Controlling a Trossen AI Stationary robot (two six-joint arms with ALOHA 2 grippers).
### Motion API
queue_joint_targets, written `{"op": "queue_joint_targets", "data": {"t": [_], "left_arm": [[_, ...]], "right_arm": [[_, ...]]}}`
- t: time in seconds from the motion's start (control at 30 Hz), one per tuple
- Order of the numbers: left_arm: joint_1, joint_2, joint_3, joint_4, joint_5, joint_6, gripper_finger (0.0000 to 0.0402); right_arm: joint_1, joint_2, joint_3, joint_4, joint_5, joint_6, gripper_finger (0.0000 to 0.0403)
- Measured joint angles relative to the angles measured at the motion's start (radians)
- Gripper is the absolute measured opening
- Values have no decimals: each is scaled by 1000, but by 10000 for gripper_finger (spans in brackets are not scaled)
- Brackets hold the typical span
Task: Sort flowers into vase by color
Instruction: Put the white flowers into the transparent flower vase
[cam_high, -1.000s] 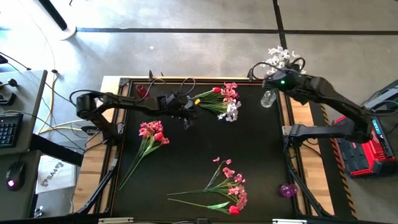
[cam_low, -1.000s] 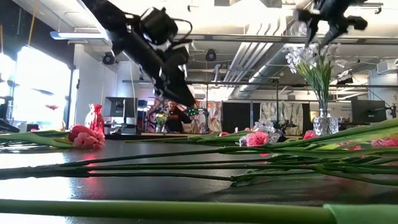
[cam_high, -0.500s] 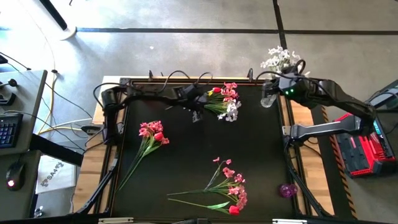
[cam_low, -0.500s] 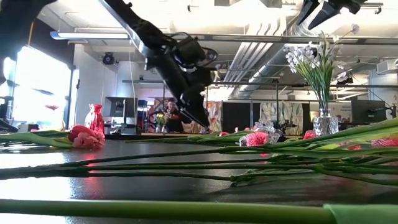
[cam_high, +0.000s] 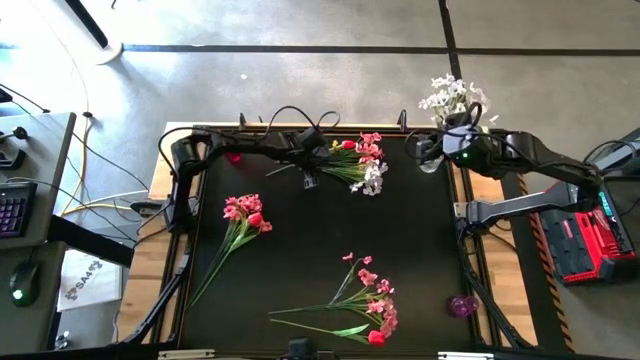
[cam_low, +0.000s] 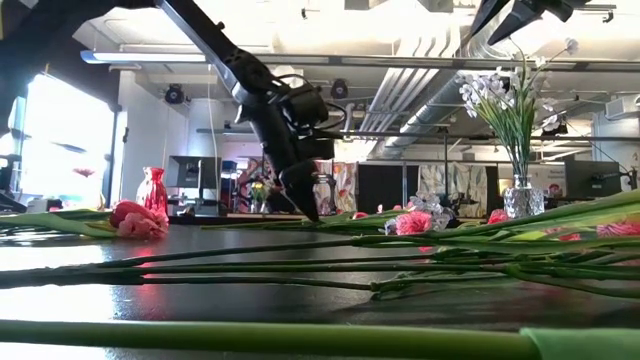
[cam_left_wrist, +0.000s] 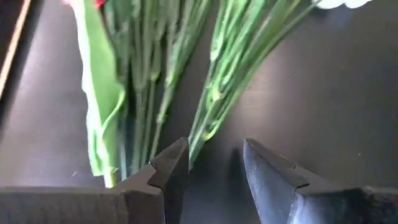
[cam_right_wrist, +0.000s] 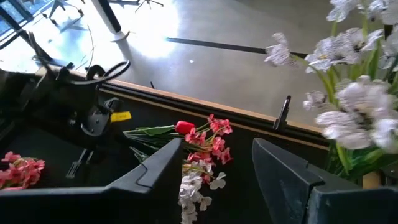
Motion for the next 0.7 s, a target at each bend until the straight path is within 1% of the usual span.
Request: {"op": "queue_joint_targets", "data": {"t": [0.2,0.5,0.57,0.63,0.7], "left_arm": [[17,4,8,15,58,25,141],[44,18,8,6,122,0,140],[43,18,11,-3,123,-25,140],[42,19,33,-46,116,-44,140],[41,23,60,-72,79,-38,140]], "right_arm": [[6,30,-1,1,-1,-3,183],[6,51,-1,23,-21,2,183],[6,51,-1,37,-33,7,183],[6,51,-1,49,-47,20,183],[6,51,-1,67,-62,20,183]]}}
